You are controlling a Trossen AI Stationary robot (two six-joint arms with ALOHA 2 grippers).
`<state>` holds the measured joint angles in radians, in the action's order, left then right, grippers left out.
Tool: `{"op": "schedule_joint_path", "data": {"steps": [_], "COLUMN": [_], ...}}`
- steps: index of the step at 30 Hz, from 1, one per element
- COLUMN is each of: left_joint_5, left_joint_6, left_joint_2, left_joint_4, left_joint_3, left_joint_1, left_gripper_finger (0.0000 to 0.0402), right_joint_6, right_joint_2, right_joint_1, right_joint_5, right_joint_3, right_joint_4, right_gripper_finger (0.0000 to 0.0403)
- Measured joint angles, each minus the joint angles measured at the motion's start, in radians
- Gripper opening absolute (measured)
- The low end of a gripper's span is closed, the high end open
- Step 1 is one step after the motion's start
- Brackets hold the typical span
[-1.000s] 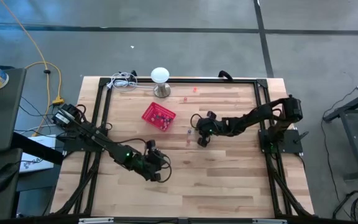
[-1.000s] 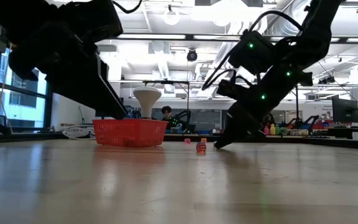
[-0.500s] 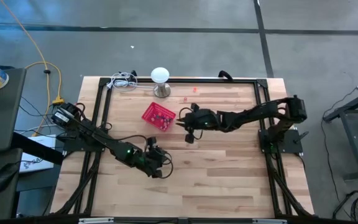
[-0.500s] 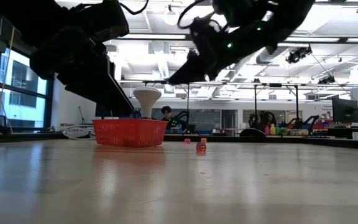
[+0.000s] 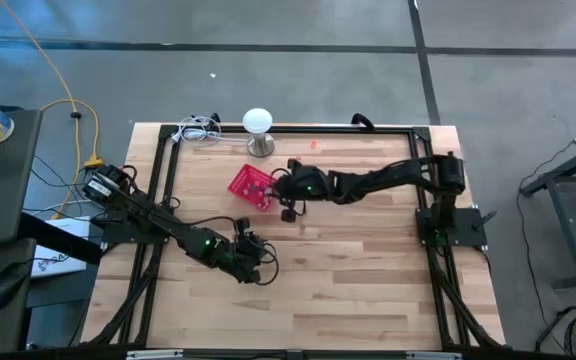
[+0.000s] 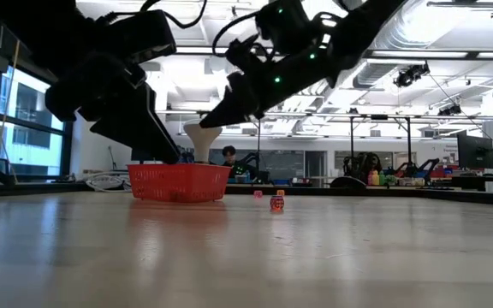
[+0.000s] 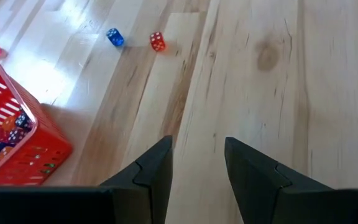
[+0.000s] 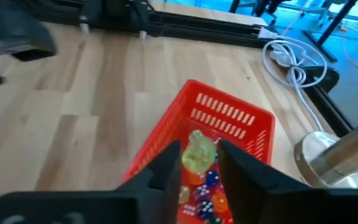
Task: Pick & Place Dice
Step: Put the yellow die into the red basket, then put the dark blue die into the red basket
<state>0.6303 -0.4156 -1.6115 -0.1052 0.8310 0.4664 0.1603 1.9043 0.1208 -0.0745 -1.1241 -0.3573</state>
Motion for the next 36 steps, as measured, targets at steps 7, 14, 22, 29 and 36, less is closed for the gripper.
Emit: {"op": "schedule_joint_path", "data": {"steps": [7, 14, 22, 29, 36], "left_joint_5": [0.0, -0.001, -0.011, -0.02, -0.026], "left_joint_6": [0.004, 0.0, -0.009, -0.011, -0.011], "left_joint_2": [0.0, 0.0, 0.0, 0.0, 0.0], "left_joint_4": [-0.003, -0.015, -0.034, -0.008, 0.006], "left_joint_3": [0.0, 0.0, 0.0, 0.0, 0.0], "left_joint_1": [-0.012, -0.013, -0.011, 0.005, 0.027], "left_gripper_finger": [0.0139, 0.0139, 0.0139, 0.0139, 0.0139], "right_joint_6": [-0.004, -0.019, -0.238, -0.36, -0.369], "right_joint_2": [0.001, -0.066, -0.172, -0.172, -0.17], "right_joint_1": [0.013, -0.024, -0.102, -0.158, -0.179], "right_joint_5": [-0.022, -0.209, -0.188, -0.102, -0.218], "right_joint_3": [-0.003, -0.003, -0.003, 0.08, 0.231], "right_joint_4": [0.004, 0.194, 0.642, 0.64, 0.367], "right_gripper_finger": [0.0198, 0.0267, 0.0261, 0.0234, 0.0213]}}
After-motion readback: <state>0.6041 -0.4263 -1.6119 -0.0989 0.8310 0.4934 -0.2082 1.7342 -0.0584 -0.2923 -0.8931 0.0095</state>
